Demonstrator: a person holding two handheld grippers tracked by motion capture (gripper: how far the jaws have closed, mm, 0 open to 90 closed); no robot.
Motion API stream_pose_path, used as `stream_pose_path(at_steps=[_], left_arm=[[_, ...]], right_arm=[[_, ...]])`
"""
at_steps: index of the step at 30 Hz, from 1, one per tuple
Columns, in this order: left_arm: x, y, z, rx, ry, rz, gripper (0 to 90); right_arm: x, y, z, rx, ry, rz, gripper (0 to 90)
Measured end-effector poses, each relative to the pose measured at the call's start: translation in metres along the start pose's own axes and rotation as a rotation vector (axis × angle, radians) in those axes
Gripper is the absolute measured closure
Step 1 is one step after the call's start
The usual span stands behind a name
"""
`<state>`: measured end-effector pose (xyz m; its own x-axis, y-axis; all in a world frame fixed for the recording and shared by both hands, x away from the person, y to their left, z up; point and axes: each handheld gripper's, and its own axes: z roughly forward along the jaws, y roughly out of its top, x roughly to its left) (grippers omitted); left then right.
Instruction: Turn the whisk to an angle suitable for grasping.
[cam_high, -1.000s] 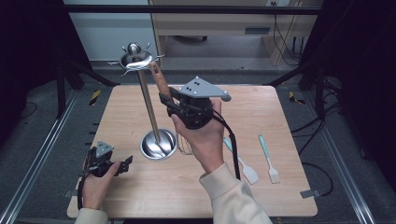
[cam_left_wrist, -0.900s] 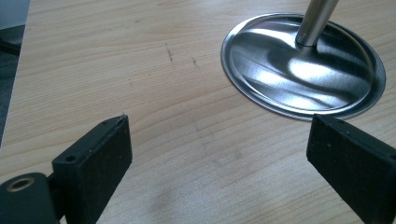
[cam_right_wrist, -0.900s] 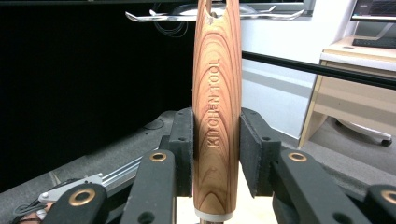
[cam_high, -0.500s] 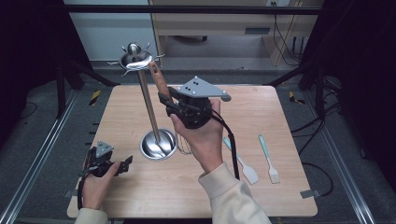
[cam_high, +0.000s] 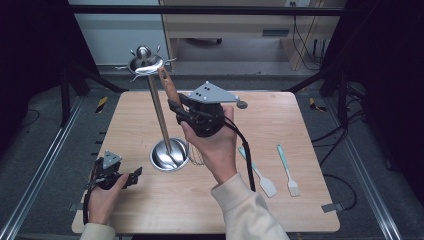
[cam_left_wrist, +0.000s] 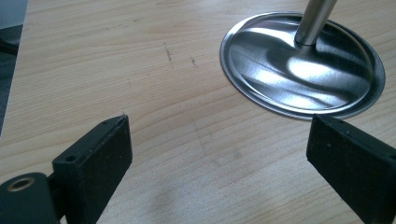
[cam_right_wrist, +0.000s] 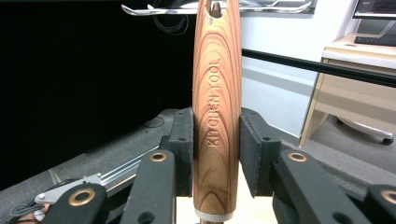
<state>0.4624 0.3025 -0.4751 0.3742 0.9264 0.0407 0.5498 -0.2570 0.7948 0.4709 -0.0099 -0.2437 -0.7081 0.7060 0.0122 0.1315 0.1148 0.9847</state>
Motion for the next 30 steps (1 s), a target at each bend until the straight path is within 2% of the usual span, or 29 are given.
stream_pose_path(at_steps=[30], left_arm=[[-0.001,-0.001,0.001,0.002,-0.002,0.0,6.5]], right_arm=[[-0.001,-0.005,0.016,-0.01,0.013,0.007,68.7]])
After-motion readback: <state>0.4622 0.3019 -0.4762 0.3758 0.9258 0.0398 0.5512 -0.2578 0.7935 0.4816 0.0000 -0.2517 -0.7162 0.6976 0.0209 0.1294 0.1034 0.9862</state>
